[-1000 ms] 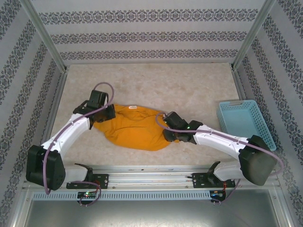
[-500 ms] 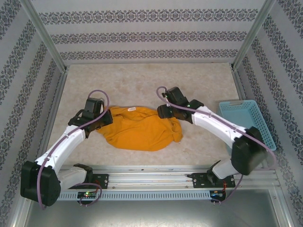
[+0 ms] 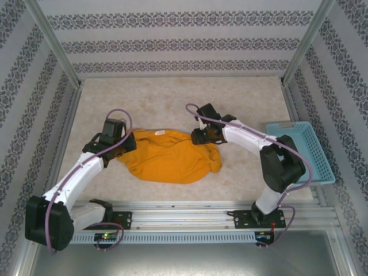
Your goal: Fold the inside-out t-shirt
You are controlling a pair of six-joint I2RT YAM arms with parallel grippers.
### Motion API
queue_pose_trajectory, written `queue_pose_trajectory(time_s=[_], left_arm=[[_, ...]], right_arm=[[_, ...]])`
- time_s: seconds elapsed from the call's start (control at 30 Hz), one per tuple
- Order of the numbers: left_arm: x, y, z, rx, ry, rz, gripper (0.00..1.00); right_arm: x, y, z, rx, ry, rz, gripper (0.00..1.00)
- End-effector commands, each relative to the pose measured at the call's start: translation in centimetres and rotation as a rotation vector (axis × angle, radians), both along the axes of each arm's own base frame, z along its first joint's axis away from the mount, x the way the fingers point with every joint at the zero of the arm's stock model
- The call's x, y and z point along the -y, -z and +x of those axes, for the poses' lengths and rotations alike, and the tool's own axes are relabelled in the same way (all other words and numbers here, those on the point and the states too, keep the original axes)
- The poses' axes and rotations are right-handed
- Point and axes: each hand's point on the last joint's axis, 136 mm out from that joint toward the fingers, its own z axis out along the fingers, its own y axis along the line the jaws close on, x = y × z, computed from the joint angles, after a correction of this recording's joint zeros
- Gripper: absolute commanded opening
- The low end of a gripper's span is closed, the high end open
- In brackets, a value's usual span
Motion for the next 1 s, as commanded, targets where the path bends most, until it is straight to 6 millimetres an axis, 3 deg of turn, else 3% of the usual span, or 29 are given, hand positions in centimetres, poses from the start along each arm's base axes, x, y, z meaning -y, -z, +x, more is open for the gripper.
queue_pose_trajectory(time_s=[0.0,0.07,0.13,0.17,0.27,0.37,0.5,0.63,0.8,0.97], left_arm=[[-0.4,-1.5,1.2,0.055,-0.030,-0.008,0.00],[-0.4,-1.9,1.4,0.064,-0.031,-0.011,0.00],[-0.5,-2.5,1.6,0.073,-0.035,-0.007,0.00],[-0.7,-2.9,1.7,0.078,-0.040,-0.004,0.00],[-1.0,-4.5,2.4,0.092,-0.054,-0.015,0.00],[-1.3,-7.9,3.8,0.124,-0.060,-0.090,0.00],[-3.0,-16.3,5.9,0.283,-0.108,-0.174,0.00],[-4.3,-25.6,6.8,0.450,-0.124,-0.236,0.00],[-7.5,-33.8,6.2,0.602,-0.208,-0.198,0.00],[-10.4,-39.1,3.8,0.724,-0.305,-0.107,0.00]], right_arm=[[-1.2,0.3,-0.2,-0.029,-0.025,0.043,0.41],[-1.3,0.4,-0.1,-0.030,-0.024,0.040,0.32],[-0.7,-0.3,0.5,0.011,0.001,-0.001,0.13],[-0.3,-1.1,0.7,0.042,0.008,-0.017,0.09],[0.6,-5.1,1.1,0.158,0.010,-0.058,0.01],[1.1,-11.3,1.2,0.303,0.009,-0.023,0.00],[1.4,-22.6,0.3,0.560,-0.007,0.150,0.00],[0.9,-33.2,-2.0,0.789,-0.096,0.241,0.00],[-0.1,-40.4,-3.9,0.966,-0.121,0.247,0.00],[-2.4,-44.0,-5.1,1.055,-0.152,0.322,0.00]])
